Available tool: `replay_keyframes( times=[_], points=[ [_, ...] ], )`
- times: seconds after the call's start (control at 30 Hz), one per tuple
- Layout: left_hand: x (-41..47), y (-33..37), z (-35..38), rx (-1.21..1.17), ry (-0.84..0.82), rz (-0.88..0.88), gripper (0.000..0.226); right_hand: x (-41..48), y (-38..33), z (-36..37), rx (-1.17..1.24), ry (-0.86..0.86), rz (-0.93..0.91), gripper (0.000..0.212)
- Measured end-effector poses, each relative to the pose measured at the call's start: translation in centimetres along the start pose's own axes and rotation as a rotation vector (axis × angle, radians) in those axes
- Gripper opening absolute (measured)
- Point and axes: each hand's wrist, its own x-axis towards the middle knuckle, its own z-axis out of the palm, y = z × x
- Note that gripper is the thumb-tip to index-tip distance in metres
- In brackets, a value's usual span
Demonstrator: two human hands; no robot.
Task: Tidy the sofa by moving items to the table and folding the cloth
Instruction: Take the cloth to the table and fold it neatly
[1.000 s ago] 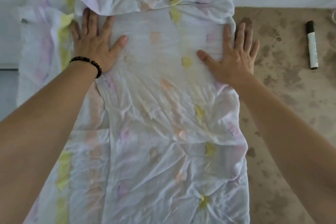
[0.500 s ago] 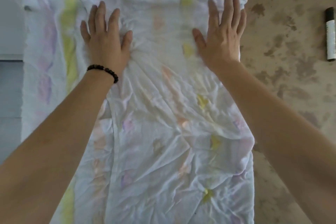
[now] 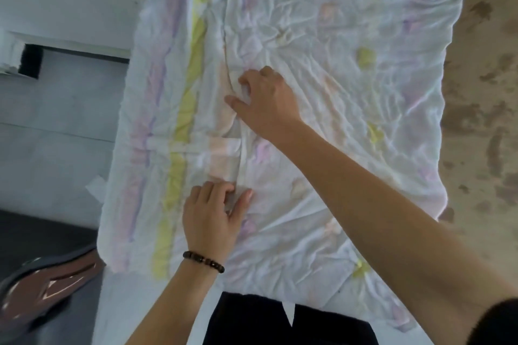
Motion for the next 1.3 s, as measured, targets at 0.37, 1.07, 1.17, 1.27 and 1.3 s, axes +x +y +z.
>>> replay_keyframes(
  times=[0.37,1.07,1.17,1.27,1.3],
  points=[
    [-0.9,-0.5,-1.6,-0.176,0.009,-0.015,0.027,-0.5,-1.1,0.1,-0.023,0.103,0.176,0.03],
    [5.0,-0.9,-3.4,0.055,0.117,0.01,0.02,-2.3,1.6,-1.5,0.2,0.5,-0.113,0.026],
    [11.1,2.3,-0.9,0.053,0.01,0.164,0.035,-2.3,7.2,-4.0,-0.048,0.524,0.055,0.037],
    [15.3,4.1,2.2,0.249,-0.292,0.159,0.07,-4.3,13.0,-5.8,-0.319,0.304,0.267,0.065],
    [15.4,4.2,3.2,0.325,-0.355,0.156,0.077,-5.4,14.4,-5.9,-0.355,0.243,0.31,0.073]
  ],
)
